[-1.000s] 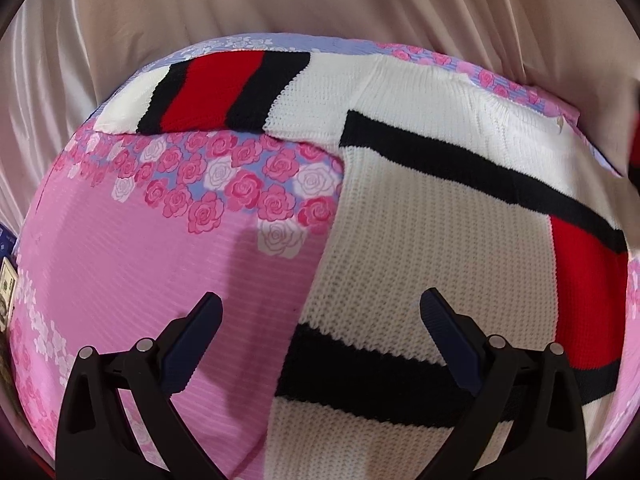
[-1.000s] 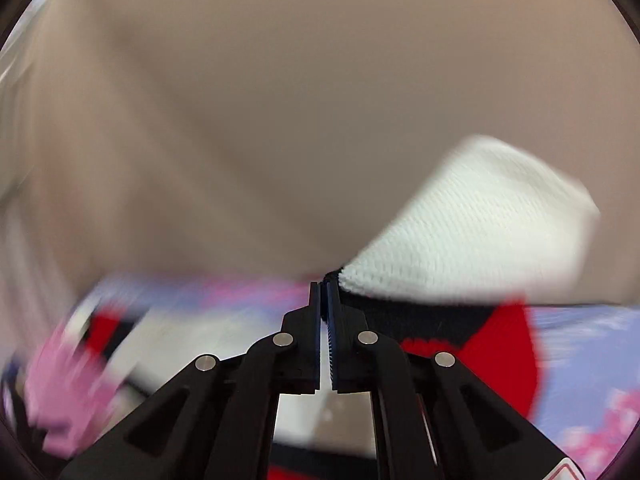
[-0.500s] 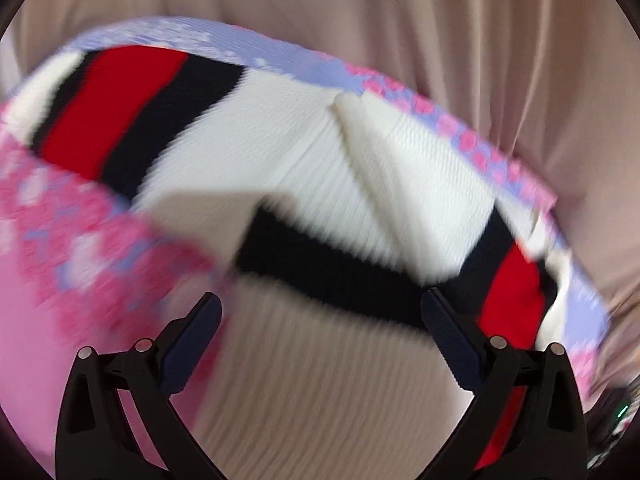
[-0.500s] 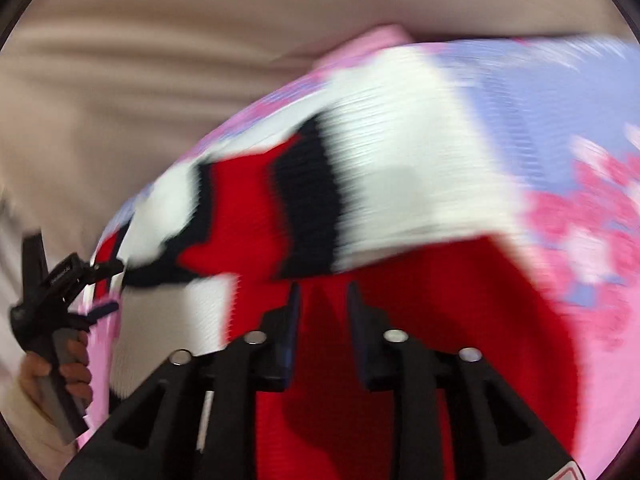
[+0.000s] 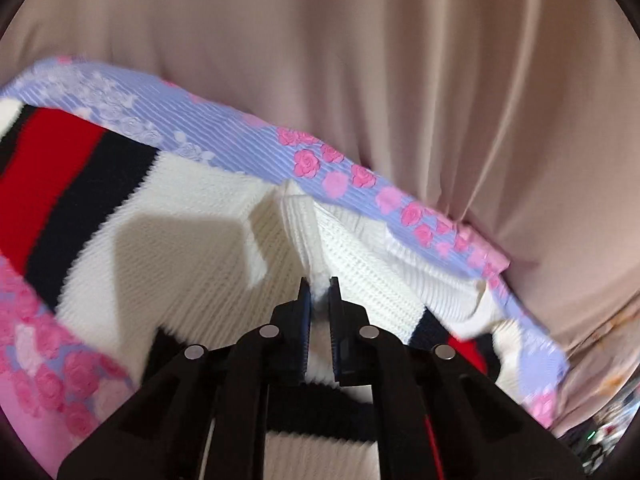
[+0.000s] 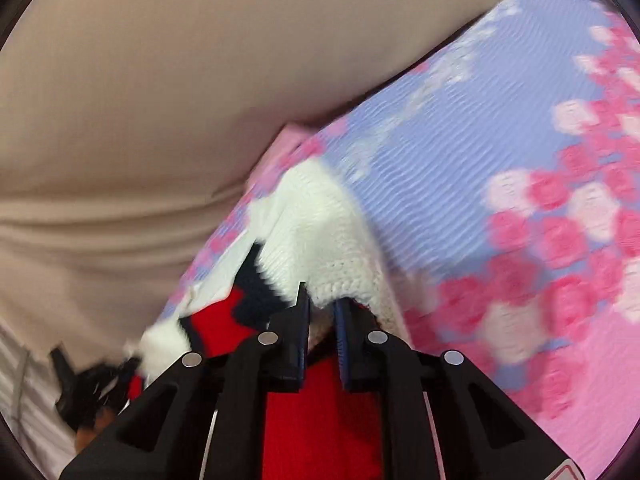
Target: Fold small clothes
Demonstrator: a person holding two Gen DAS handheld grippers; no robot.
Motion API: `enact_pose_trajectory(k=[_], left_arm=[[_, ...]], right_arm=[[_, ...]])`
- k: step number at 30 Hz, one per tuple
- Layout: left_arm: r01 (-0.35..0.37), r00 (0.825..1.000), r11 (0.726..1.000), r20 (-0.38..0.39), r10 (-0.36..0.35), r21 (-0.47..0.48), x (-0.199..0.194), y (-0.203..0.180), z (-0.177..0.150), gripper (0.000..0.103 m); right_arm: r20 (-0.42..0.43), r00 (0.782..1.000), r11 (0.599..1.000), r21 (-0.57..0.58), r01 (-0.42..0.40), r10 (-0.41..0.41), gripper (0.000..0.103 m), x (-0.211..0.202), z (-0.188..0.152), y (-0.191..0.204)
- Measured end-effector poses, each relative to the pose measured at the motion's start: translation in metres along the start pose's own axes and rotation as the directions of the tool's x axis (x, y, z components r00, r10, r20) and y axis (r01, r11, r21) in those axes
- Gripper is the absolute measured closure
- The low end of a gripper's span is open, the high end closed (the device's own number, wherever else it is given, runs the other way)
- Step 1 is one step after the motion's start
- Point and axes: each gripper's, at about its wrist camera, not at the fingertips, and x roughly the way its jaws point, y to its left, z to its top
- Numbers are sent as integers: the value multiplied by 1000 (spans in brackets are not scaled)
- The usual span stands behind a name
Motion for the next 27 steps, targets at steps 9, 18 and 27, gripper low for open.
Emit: enact_pose_trajectory(k=[9, 18, 27], left_arm=[[-66, 994, 991, -99, 54, -117, 9, 27, -55, 93], [-136, 987, 988, -101, 129, -68, 20, 33, -45, 60], [-102, 993, 994, -57, 104, 38, 12, 22, -52, 97]], right_arm=[[-54, 987, 978, -152, 141, -151, 82, -5, 15, 6], [-5, 976, 887, -419, 195, -217, 48, 84, 59, 61], [107, 985, 924, -346, 165, -136, 99, 94, 70, 61]])
